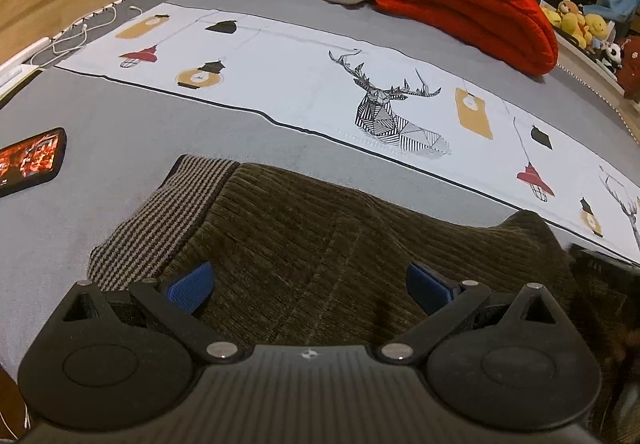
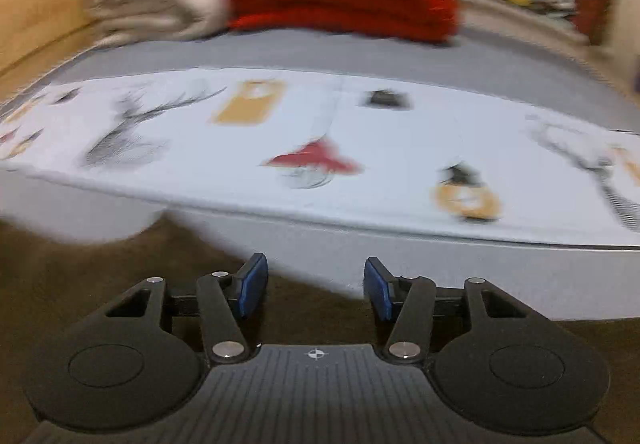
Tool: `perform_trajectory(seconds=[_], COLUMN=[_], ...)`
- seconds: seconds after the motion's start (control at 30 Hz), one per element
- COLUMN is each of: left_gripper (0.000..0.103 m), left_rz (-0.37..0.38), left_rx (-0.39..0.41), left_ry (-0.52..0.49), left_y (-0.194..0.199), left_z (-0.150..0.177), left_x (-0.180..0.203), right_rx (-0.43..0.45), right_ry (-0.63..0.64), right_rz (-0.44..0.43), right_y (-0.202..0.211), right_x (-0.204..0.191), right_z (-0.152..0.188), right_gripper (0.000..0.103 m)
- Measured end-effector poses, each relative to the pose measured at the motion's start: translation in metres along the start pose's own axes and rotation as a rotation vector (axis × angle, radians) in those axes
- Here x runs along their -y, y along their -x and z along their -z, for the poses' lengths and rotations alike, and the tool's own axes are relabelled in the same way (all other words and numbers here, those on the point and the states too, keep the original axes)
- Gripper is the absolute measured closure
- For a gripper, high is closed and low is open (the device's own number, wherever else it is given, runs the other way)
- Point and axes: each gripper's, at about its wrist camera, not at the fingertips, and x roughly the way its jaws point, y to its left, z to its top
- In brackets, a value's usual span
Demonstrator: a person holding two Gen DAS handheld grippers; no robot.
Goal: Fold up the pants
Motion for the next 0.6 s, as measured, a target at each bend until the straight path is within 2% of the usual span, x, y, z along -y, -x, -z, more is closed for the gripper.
perform_trajectory(seconds=[0.03, 0.1, 0.17, 0.23, 0.3, 0.37, 0.43, 0.5, 0.6], left_gripper=[0.0, 0.0, 0.0, 0.0, 0.0, 0.0, 0.0, 0.0, 0.0], left_rz=[0.001, 0.006, 0.013, 0.016, 0.016, 0.015, 0.015, 0.02, 0.029], left_rx=[0.001, 0.0, 0.0, 0.0, 0.001, 0.002, 0.0, -0.005, -0.006], left_ry=[-0.003, -0.013, -0.011, -0.002, 0.006, 0.002, -0.006, 0.0, 0.016], left_y=[0.0, 0.0, 0.001, 0.002, 0.003, 0.003, 0.004, 0.004, 0.009], left_z=[0.0, 0.001, 0.001, 0.001, 0.001, 0.002, 0.002, 0.002, 0.001], left_x=[0.0, 0.0, 0.0, -0.001, -0.001, 0.0, -0.001, -0.004, -0.009], right_rx=[0.004, -0.015, 0.033, 0.061, 0.051, 0.012, 0.043, 0.041, 0.011], right_ry=[-0.044, -0.189, -0.27, -0.204, -0.101, 0.007, 0.048, 0.025, -0.049], right_rz=[0.035, 0.004, -0.136, -0.258, -0.339, -0.32, -0.248, -0.209, -0.148], right_y=[-0.006, -0.004, 0.013, 0.03, 0.039, 0.034, 0.029, 0.029, 0.027], right_x=[0.013, 0.042, 0.053, 0.04, 0.016, -0.009, -0.014, -0.006, 0.024], right_z=[-0.001, -0.009, -0.014, -0.013, -0.003, 0.011, 0.021, 0.019, 0.018], right_gripper=[0.055, 0.061, 0.062, 0.06, 0.052, 0.05, 0.048, 0.041, 0.04])
